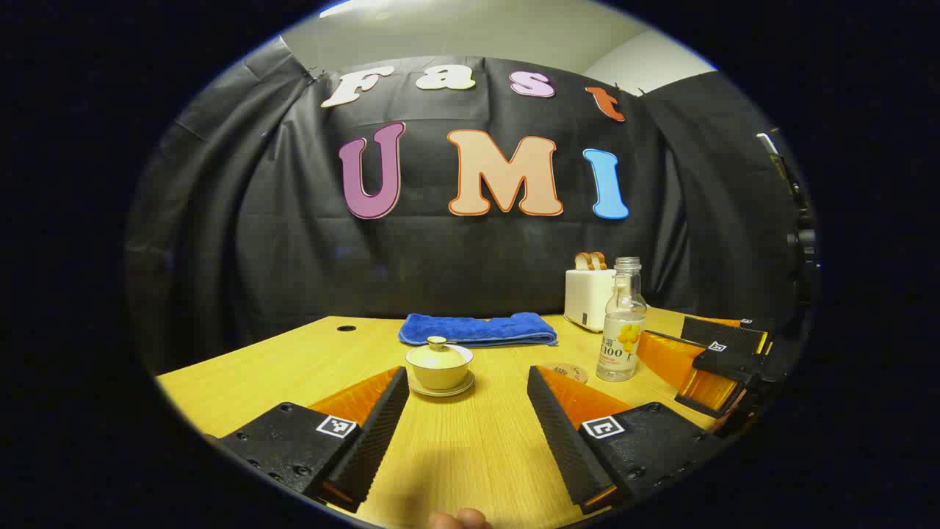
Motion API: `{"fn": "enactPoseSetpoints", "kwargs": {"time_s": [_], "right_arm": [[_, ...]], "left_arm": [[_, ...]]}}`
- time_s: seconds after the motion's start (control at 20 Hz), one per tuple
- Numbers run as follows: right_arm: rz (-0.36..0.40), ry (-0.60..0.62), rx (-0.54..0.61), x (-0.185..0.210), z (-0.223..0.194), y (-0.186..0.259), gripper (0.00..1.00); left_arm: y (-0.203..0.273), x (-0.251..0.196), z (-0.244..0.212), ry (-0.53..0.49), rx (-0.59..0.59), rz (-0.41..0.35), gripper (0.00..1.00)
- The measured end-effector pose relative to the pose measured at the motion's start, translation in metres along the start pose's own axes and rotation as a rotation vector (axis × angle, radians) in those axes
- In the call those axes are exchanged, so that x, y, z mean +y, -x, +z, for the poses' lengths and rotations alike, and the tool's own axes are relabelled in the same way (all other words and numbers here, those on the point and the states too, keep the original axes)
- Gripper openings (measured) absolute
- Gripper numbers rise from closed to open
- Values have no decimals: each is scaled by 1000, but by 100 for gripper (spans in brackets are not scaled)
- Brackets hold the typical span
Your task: Open the teacup lid with one hand, grasp the water bottle and pour water into the teacup with the other hand; after pouring, place the water bottle on the coaster and then close the teacup lid.
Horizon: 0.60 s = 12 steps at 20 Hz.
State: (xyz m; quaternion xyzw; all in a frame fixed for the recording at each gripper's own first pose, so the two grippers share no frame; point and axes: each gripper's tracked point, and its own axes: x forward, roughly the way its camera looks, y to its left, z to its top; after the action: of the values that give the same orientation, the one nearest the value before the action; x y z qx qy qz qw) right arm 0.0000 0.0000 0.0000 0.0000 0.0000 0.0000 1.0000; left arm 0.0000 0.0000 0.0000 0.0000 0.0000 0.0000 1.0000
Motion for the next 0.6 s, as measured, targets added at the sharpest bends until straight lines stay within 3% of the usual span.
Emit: {"fn": "enactPoseSetpoints", "kwargs": {"time_s": [0.6], "right_arm": [[17,-1,0,6,1,7,97]], "left_arm": [[1,7,-1,1,4,32,95]]}}
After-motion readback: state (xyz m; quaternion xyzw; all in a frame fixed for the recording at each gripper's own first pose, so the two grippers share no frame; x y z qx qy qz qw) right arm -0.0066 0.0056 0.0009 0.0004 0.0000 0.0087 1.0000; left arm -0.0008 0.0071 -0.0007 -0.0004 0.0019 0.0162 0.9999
